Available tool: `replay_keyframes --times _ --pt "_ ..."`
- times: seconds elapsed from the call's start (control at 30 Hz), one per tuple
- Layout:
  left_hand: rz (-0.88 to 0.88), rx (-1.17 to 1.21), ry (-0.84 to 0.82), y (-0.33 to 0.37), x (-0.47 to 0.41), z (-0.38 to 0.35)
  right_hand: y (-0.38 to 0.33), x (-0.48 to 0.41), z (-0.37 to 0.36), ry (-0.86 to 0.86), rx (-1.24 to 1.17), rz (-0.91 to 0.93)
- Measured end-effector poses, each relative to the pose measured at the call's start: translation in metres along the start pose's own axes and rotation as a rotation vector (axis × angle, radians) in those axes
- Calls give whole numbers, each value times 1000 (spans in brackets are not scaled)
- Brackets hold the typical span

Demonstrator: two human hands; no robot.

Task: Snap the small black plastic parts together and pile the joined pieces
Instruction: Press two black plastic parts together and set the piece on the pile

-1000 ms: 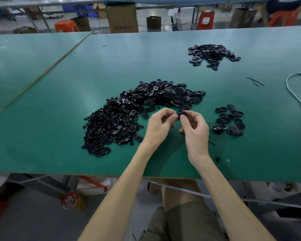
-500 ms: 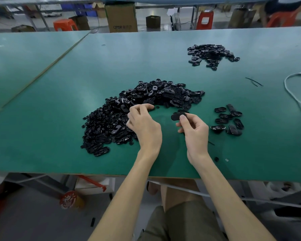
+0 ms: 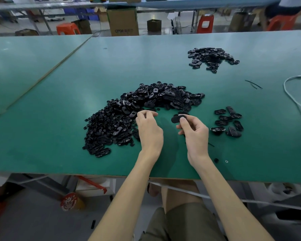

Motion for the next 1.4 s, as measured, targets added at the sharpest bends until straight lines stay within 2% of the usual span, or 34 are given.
replay_keyframes --times 0.27,0.53,0.63,0.73,0.8,0.97,1.17,1.23,1.4 --pt "-93 191 15 6 2 3 1 -1 -1 -4 -3 2" --pt "-115 234 51 4 -3 9 -1 0 -2 -2 -8 -16" --pt "-186 228 -44 10 -2 7 -3 0 -1 35 -28 -20" --pt "-336 138 -226 18 5 -2 -2 -1 3 105 -90 -43" --pt "-365 101 -318 17 8 -8 -2 -1 5 122 -127 -53" --pt "-372 36 -401 10 7 -16 -3 -1 6 153 -169 -57" --pt "-384 -23 -400 6 6 -21 -3 1 4 127 -148 -59" --pt "-357 33 -395 7 5 -19 -3 0 4 123 -145 -57" --pt "-111 510 -329 0 -2 -6 -2 0 2 80 -80 -29"
Point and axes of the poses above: each hand's wrist, its own x-axis away from the middle knuckle, its own z-axis out of the back of the hand, y = z × x, the point moved 5 cm from there along -x, towards the middle knuckle, and after that the axes turned 2 degrees about z, right-handed, at the moved point
